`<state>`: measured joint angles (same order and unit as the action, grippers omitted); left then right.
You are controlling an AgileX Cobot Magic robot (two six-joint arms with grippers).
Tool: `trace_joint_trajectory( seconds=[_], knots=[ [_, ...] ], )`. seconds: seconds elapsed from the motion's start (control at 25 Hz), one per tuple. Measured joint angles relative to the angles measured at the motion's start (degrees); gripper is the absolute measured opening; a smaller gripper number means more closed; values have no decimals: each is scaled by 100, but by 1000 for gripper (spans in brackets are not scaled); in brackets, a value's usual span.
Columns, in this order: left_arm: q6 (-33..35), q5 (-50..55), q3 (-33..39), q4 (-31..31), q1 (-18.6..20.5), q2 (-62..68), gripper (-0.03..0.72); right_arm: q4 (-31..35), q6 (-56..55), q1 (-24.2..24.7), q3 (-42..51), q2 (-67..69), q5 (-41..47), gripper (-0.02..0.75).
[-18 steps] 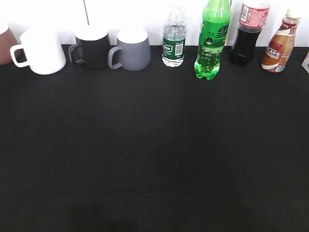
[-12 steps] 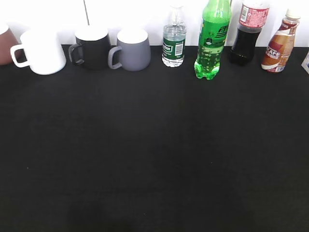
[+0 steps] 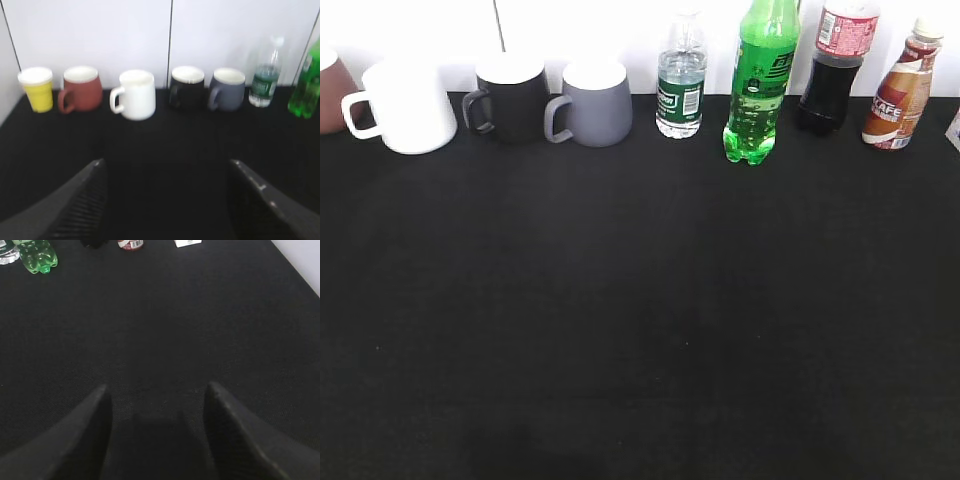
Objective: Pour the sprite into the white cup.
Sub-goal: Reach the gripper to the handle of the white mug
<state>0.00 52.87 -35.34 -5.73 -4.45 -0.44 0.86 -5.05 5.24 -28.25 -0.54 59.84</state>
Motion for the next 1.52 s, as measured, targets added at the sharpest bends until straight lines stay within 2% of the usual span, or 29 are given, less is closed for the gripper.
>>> trace_joint_trajectory(
  seconds=[0.28, 0.36, 0.52, 0.6, 0.76, 0.92, 1.0, 1.16, 1.24, 1.32, 1.36, 1.4, 1.52],
  knots=[
    [0, -351, 0, 0, 0, 0, 561, 11, 0, -5, 0, 0, 0, 439],
    [0, -805, 45, 118, 0, 0, 561, 29, 0, -5, 0, 0, 0, 439],
    [0, -3176, 877, 367, 0, 863, 561, 34, 0, -5, 0, 0, 0, 439],
    [0, -4317, 940, 374, 0, 1563, 561, 34, 0, -5, 0, 0, 0, 439],
    [0, -4611, 942, 229, 0, 2461, 543, 34, 0, -5, 0, 0, 0, 439],
    [0, -5712, 942, 153, 0, 4114, 510, 39, 0, -5, 0, 0, 0, 439],
    [0, -6763, 954, 158, 0, 5507, 485, 44, 0, -5, 0, 0, 0, 439],
    [0, -9996, 959, 255, 0, 7840, 470, 50, 7, -5, 0, 0, 0, 439],
    [0, -11179, 959, 287, 0, 8913, 470, 452, 770, -5, -87, 0, -227, 439],
    [0, -12003, 959, 330, 0, 9497, 470, 1252, 1684, -5, -188, 0, -1590, 439],
    [0, -12123, 959, 306, 6, 9602, 470, 1631, 1791, -5, -188, 79, -2262, 439],
    [0, -12179, 963, 292, 59, 9669, 467, 1955, 1880, -5, -188, 284, -2541, 439],
    [0, -12208, 857, 295, 335, 10174, 438, 2577, 2334, -5, -188, 883, -2625, 439]
  ],
)
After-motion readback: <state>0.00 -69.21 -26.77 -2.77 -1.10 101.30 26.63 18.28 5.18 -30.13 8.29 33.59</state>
